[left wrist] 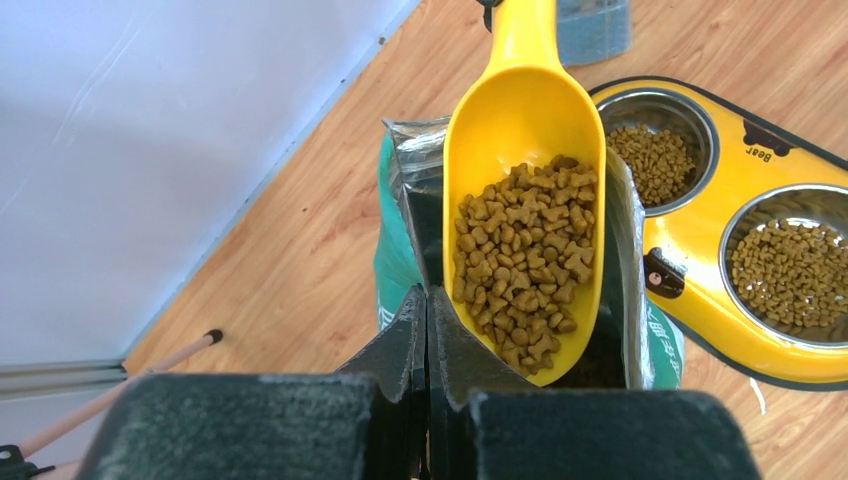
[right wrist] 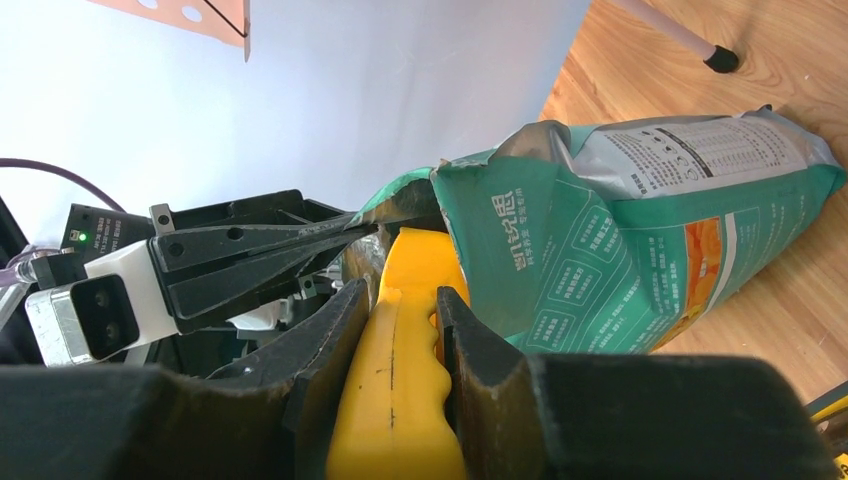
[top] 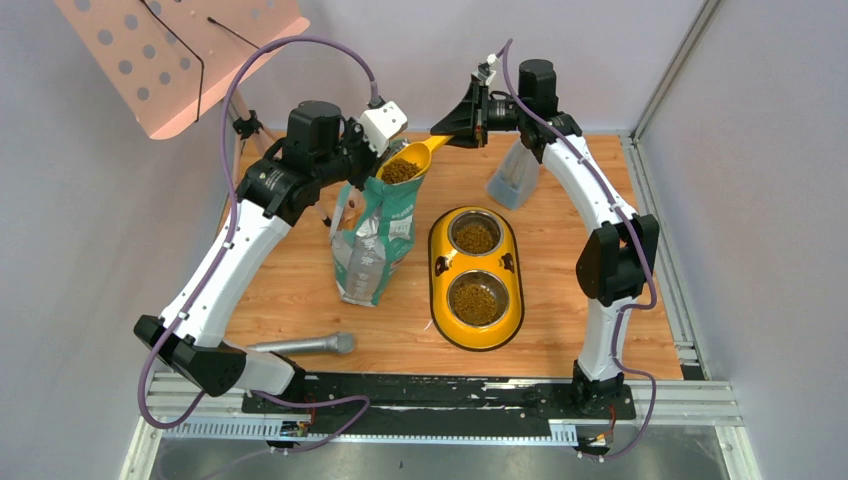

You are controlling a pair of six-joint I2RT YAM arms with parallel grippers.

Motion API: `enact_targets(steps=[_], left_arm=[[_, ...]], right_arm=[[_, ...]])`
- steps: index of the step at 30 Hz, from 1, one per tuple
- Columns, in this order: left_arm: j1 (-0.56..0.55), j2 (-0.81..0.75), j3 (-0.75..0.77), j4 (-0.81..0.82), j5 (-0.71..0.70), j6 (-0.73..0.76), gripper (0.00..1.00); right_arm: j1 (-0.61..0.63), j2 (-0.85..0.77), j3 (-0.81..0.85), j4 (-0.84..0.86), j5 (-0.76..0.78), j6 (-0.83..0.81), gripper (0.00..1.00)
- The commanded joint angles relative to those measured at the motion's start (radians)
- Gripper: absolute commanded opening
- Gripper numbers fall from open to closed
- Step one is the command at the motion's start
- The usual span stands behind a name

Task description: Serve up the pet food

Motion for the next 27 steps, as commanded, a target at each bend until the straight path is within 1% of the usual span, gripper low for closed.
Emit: enact_targets(steps=[1,3,7,9,12,14,20,27], left_arm=[[-0.009,-0.015,0.062,0.094,0.024,0.023,0.00],[-0.009,-0.014,0.066,0.092,0.024,0.025,0.00],[-0.010,-0.011,0.068,0.089,0.026,0.029,0.00],[-0.013,-0.010,0.073,0.083,0.026,0.032,0.00],[-0.013,-0.013,0.069,0.083,0.018,0.034,0.00],[-0.014,-0.015,0.058,0.088,0.016,0.031,0.00],[-0.017,-0.007,0.069,0.090,0.012,0.038,0.00],[-0.019,-0.008,0.054,0.105,0.000,0.039,0.00]], right_arm=[[-0.010,-0.072,-0.011,0.039,-0.029,0.034,0.00],[-0.016,-0.074,-0.020,0.039,-0.024,0.040,0.00],[-0.022,-0.076,-0.114,0.034,-0.013,0.075,0.00],[-0.029,-0.080,-0.102,0.033,0.019,0.094,0.00],[-0.030,-0.067,-0.013,0.022,0.069,0.098,0.00],[-0.031,-0.062,0.010,0.002,0.076,0.099,0.00],[-0.057,-0.107,-0.080,-0.007,0.053,0.117,0.00],[-0.087,-0.138,-0.111,-0.007,0.037,0.148,0.00]])
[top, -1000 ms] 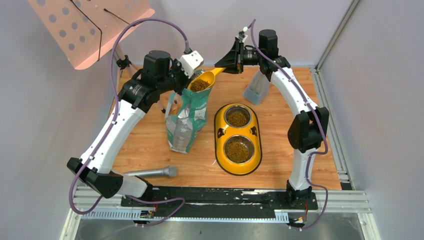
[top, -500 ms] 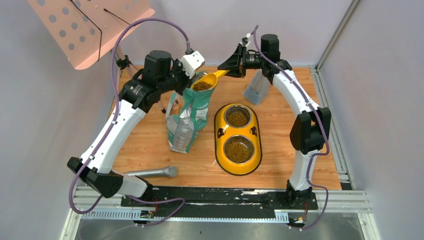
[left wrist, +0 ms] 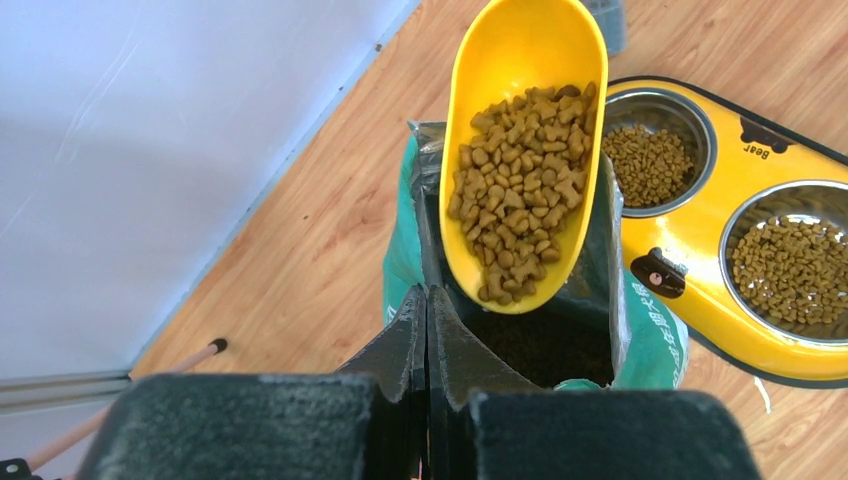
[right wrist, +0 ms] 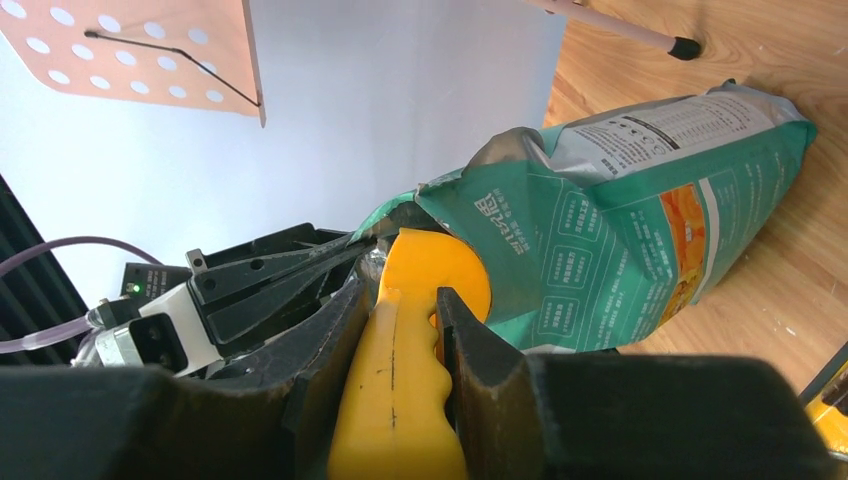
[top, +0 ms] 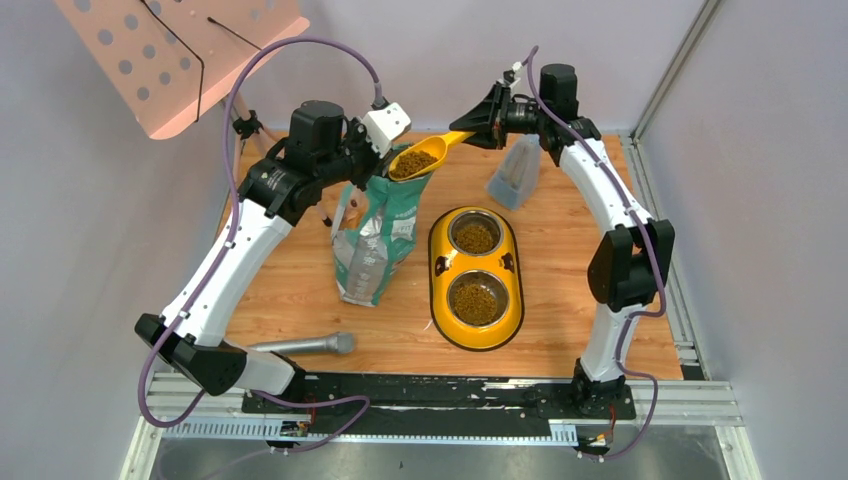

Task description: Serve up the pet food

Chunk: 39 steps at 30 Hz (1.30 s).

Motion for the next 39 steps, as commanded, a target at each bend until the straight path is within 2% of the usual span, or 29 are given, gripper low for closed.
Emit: enact_targets(steps=[1,13,29,39], left_arm=[[-0.007,-0.012,0.048,0.102,-0.004,0.018,0.00],[-0.008,-0.004,0.050,0.091,-0.017,0.035,0.00],[-0.008,-0.005,0.040,0.094,-0.041,0.013,0.00],[-0.008,-0.020,0.046,0.114,-0.042,-0.004,0.00]], right_arm=[[-0.017,-0.078,-0.019,0.008,-0.013,0.048,0.00],[-0.084,-0.137,-0.089,0.047,-0.072,0.106,0.00],[-0.266,-0.285,-0.330,0.212,-0.226,0.198,0.00],[-0.371,-0.431,-0.567,0.245,-0.342,0.010,0.00]])
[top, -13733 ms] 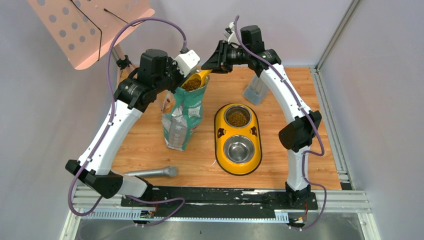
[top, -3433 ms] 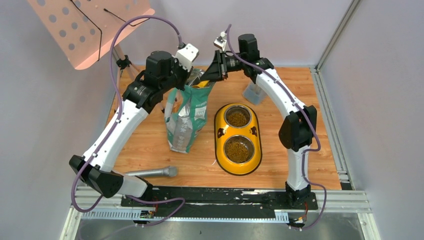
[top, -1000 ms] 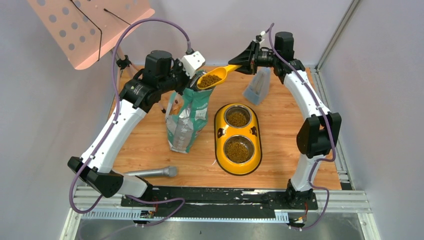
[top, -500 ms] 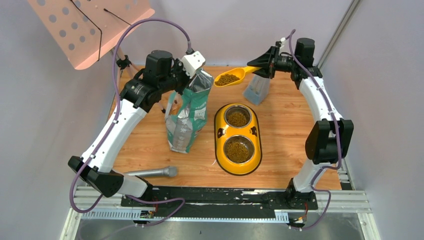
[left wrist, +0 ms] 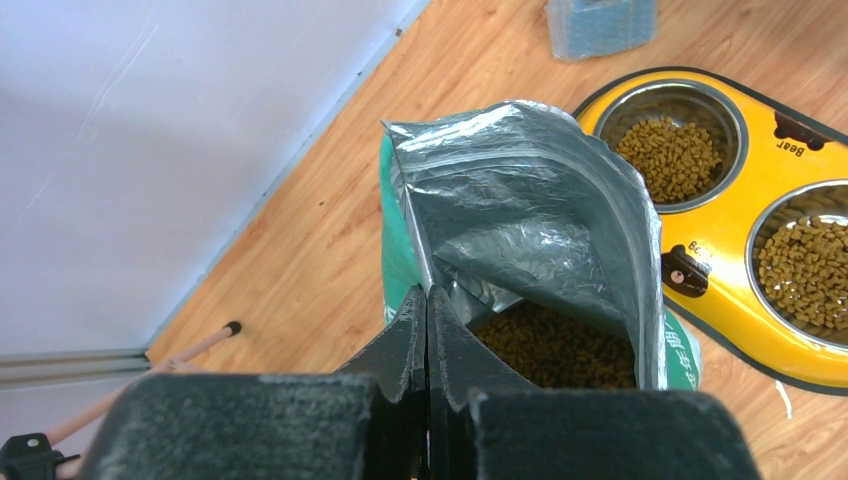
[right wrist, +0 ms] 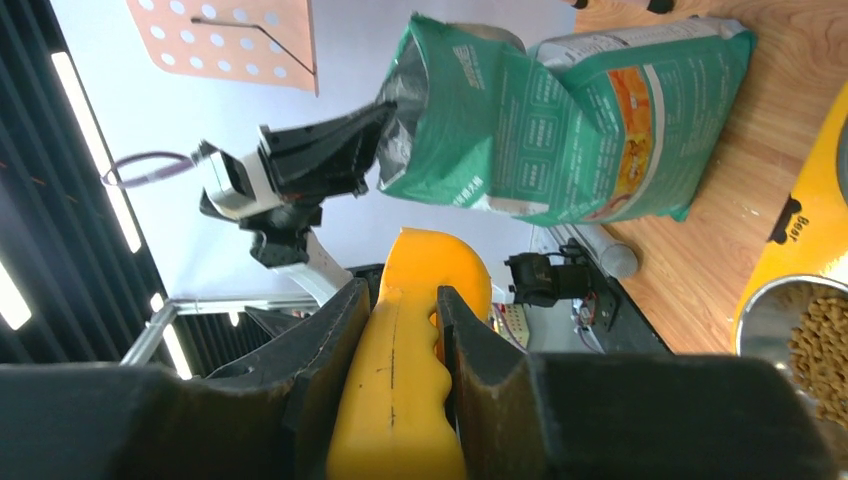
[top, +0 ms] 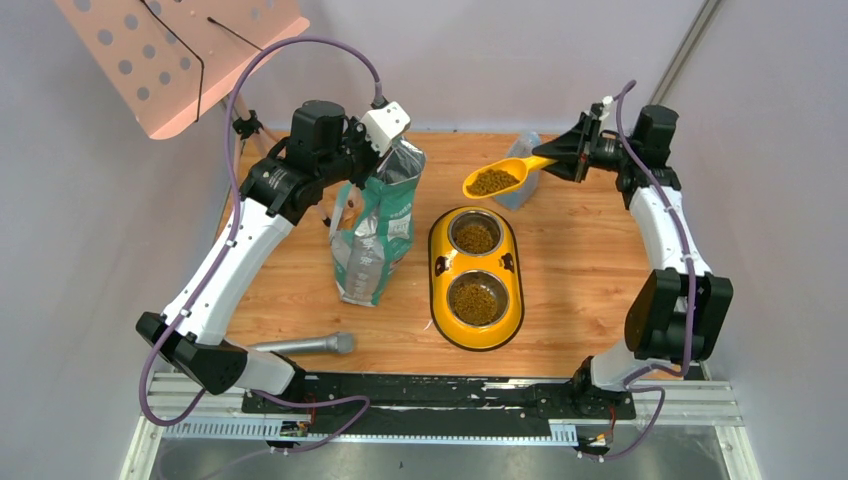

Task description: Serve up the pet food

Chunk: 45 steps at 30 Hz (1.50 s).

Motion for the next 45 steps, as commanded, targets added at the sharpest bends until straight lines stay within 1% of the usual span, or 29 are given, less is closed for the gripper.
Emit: enact_targets(steps=[1,5,11,14,16,20,24,29,35,38,45], left_arm=[[-0.007,-0.029,0.045,0.118,0.009,-0.010,0.00],[-0.007,-0.039,0.033,0.152,0.008,-0.016,0.00],[-0.006,-0.052,0.024,0.180,0.006,-0.025,0.00],[-0.006,-0.060,0.017,0.188,0.009,-0.028,0.00],[-0.005,-0.067,0.015,0.191,0.011,-0.032,0.00],[-0.006,-0.084,0.010,0.187,0.012,-0.035,0.00],[-0.005,-0.107,-0.009,0.188,0.005,-0.023,0.00],[-0.004,-0.121,-0.027,0.187,0.000,-0.027,0.00],[-0.004,-0.122,-0.027,0.184,0.004,-0.030,0.00],[-0.004,-0.120,-0.024,0.184,0.005,-0.029,0.00],[-0.003,-0.115,-0.024,0.185,0.008,-0.033,0.00]], right_arm=[[-0.029,-0.101,-0.109,0.050,-0.109,-0.115,0.00],[-0.065,-0.154,-0.228,0.049,-0.180,-0.155,0.00],[-0.112,-0.213,-0.392,0.046,-0.235,-0.237,0.00],[-0.134,-0.235,-0.466,0.033,-0.239,-0.311,0.00],[-0.146,-0.245,-0.498,-0.006,-0.227,-0.397,0.00],[-0.155,-0.249,-0.494,-0.242,-0.135,-0.684,0.00],[-0.161,-0.262,-0.533,-0.308,-0.073,-0.784,0.00],[-0.160,-0.273,-0.523,-0.436,0.065,-0.978,0.00],[-0.154,-0.270,-0.497,-0.507,0.165,-1.099,0.00],[-0.132,-0.279,-0.465,-0.555,0.227,-1.180,0.00],[-0.079,-0.329,-0.449,-0.558,0.373,-1.230,0.00]])
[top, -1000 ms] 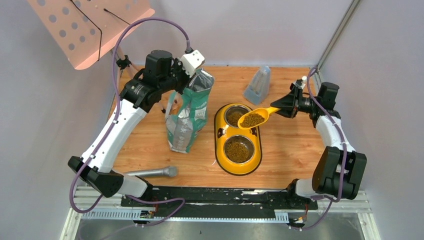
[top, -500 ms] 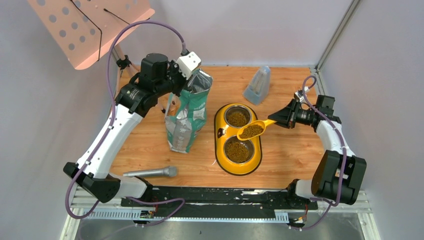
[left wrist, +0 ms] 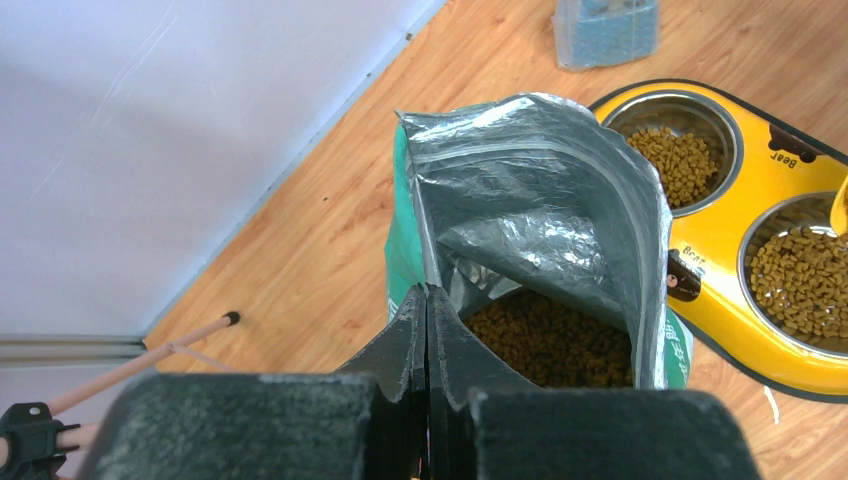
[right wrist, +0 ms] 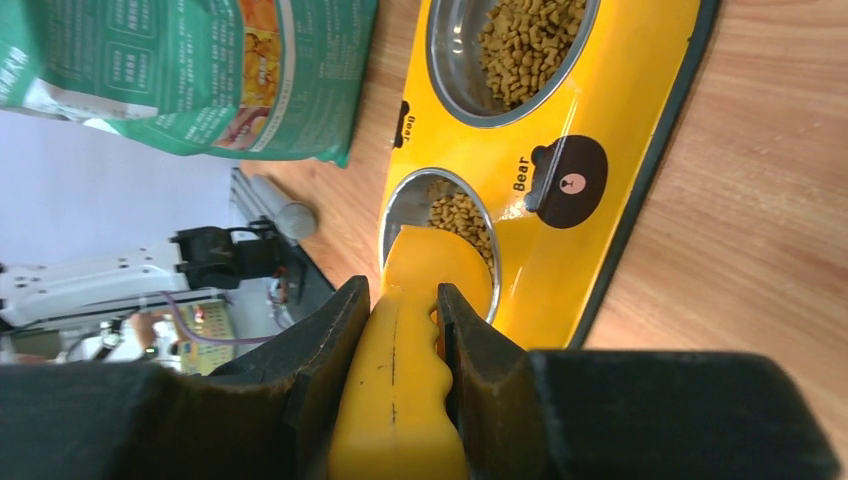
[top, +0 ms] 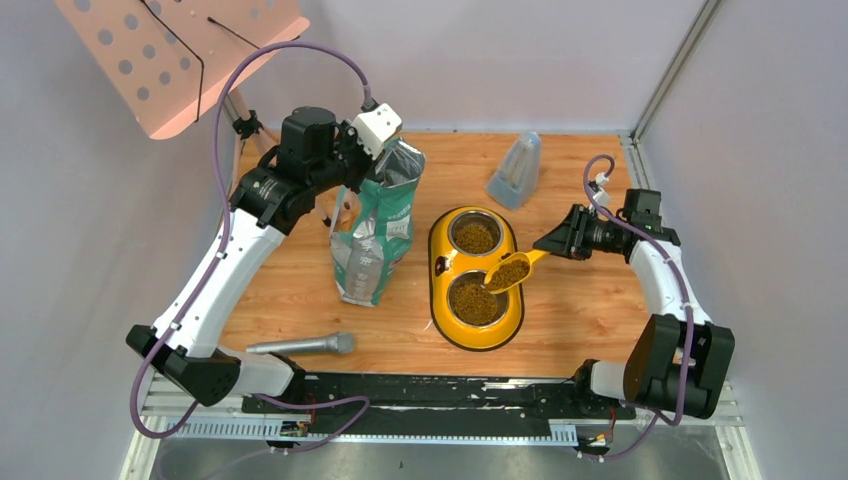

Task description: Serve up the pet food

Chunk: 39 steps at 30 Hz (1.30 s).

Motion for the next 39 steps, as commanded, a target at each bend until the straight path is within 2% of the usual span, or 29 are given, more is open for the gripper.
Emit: enact_targets(steps=[1,15,32,39], left_arm=[[-0.003,-0.052,0.027,0.160,0.026,0.000,0.00],[-0.004,-0.046,0.023,0.161,0.039,-0.008,0.00],[-0.003,-0.044,0.026,0.158,0.033,0.000,0.00],[-0.003,-0.037,0.031,0.155,0.034,0.013,0.00]], right_arm=[[0.027,-0.058,0.045,0.000,0.099,-0.080,0.00],[0.084,-0.106,0.077,-0.014,0.164,-0.097,0.00],[0.224,-0.123,0.159,-0.080,0.256,-0.258,0.00],[0.331,-0.124,0.223,-0.144,0.307,-0.345,0.00]])
